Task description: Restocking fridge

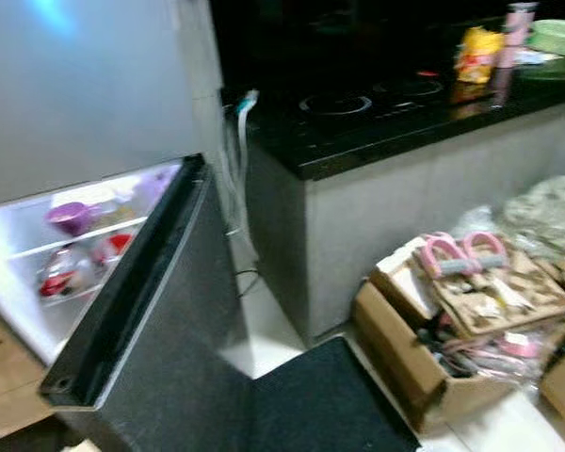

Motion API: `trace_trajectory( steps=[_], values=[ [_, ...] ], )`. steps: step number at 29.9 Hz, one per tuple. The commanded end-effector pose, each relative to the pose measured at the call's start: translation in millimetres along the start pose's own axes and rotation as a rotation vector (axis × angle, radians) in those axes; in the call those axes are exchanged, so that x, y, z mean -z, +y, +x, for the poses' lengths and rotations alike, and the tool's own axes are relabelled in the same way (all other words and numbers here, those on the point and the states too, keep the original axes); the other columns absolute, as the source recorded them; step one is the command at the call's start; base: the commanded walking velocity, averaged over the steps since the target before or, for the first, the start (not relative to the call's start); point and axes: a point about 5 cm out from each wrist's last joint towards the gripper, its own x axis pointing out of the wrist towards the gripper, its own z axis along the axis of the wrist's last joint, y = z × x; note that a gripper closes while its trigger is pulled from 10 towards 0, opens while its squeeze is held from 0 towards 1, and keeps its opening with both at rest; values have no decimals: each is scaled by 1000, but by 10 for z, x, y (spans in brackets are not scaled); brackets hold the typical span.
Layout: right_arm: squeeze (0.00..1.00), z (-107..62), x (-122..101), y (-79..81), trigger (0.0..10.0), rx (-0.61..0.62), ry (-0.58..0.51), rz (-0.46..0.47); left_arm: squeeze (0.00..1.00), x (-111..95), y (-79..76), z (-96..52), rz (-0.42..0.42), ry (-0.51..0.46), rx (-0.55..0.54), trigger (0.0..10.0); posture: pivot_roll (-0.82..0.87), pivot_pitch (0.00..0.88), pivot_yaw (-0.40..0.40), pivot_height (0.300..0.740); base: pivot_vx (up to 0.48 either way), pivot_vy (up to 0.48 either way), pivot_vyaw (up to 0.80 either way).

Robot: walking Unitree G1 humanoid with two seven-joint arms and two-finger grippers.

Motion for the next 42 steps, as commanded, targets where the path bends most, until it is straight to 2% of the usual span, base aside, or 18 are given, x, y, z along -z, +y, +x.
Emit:
trace_trajectory(
  steps=[1,3,6,9,11,27,42],
  values=[
    [0,1,20,15,10000,-6,-4,5,0,16,25,4,28,12,5,10000,17,134,42,740,0,0,800],
    [0,8,-4,29,10000,-15,-13,2,0,14,-16,-3,50,6,25,10000,18,132,41,740,0,0,800],
    [0,22,-53,67,10000,-41,-27,-33,0,-1,-208,-43,128,-30,142,10000,18,133,40,740,0,0,794],
    [0,24,-67,71,10000,-42,-31,-36,0,-2,-253,-54,145,-35,175,10000,18,133,40,740,0,0,794],
    [0,27,-107,63,10000,-38,-44,-35,0,7,-358,-86,217,-49,274,10000,18,135,42,740,0,0,794],
    [0,23,-201,34,10000,-53,-87,-26,0,52,-537,-158,320,-50,440,10000,22,138,45,740,0,0,791],
    [0,2,-150,-13,10000,-48,-85,-19,0,45,-692,-191,379,-51,545,10000,18,124,55,740,0,0,789]
  ],
)
